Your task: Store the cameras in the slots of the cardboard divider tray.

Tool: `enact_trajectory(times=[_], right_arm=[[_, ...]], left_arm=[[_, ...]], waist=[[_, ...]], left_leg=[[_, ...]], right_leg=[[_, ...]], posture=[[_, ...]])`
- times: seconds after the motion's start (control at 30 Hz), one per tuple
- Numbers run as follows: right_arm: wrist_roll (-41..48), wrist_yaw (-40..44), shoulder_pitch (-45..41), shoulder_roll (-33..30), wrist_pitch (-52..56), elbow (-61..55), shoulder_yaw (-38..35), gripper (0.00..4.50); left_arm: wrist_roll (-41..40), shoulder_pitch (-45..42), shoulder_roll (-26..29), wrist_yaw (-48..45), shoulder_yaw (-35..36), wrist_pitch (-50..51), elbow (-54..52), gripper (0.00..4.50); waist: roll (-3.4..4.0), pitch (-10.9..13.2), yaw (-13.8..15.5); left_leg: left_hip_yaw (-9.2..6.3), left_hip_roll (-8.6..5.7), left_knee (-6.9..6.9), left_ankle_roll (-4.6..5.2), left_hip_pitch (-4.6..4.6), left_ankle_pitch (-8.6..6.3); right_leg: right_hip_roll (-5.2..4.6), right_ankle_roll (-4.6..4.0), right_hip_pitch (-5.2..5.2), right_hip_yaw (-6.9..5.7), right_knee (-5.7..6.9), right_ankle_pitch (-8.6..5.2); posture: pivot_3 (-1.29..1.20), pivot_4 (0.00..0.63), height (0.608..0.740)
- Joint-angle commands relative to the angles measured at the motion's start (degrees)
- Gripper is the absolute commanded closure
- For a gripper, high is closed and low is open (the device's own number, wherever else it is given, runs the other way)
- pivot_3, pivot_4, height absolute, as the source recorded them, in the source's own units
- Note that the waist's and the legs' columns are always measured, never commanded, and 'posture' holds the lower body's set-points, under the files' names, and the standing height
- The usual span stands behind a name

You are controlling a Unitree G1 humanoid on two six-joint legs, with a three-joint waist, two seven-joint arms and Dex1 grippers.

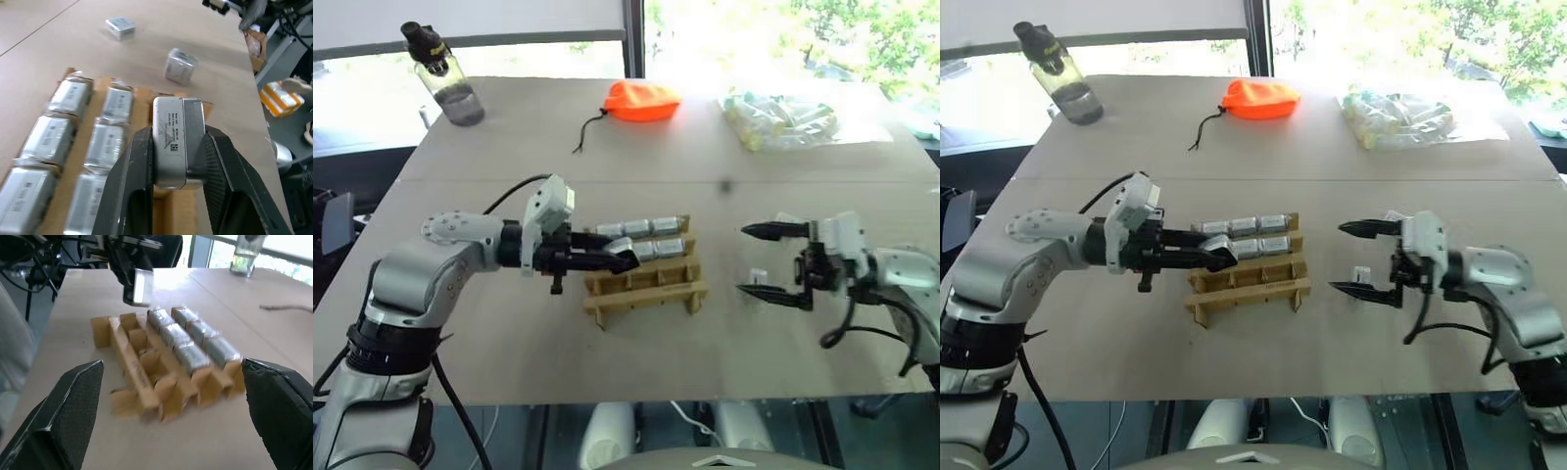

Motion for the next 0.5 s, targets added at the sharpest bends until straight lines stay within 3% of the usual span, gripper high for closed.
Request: enact_trajectory(times=[0.03, 0.23, 0.5], right_arm=[[5.9, 6.7, 5.2, -0.1, 1.3, 3.5, -8.2, 0.00], [2.7, 21.4, 9.3, -1.4, -3.5, 14.6, -13.0, 0.00], [4.0, 23.8, 5.9, -2.7, -13.0, 20.1, -9.6, 0.00]], left_arm=[[0.5, 1.7, 1.5, 0.8, 2.4, -1.6, -3.2, 3.75], [2.7, 4.4, 1.5, 2.1, 1.3, -4.2, -3.9, 3.75], [6.7, 5.7, 1.5, 2.0, -0.4, -8.2, -2.1, 3.75]], waist=[[0.00, 0.0, 0.0], [0.00, 0.0, -0.1], [0.01, 0.0, 0.0]], left_leg=[[0.00, 0.00, 0.00, 0.00, 0.00, 0.00], [-0.02, -0.01, 0.04, 0.25, 0.14, -0.13], [-0.03, 0.06, 0.02, 0.02, 0.21, 0.00]], right_leg=[[0.01, 0.00, 0.00, 0.00, 0.00, 0.00], [0.02, 0.01, 0.18, 0.00, -0.03, 0.00], [0.13, -0.01, 0.19, 0.06, 0.00, 0.00]], posture=[[0.00, 0.150, 0.726], [0.00, 0.150, 0.726], [0.00, 0.150, 0.726]])
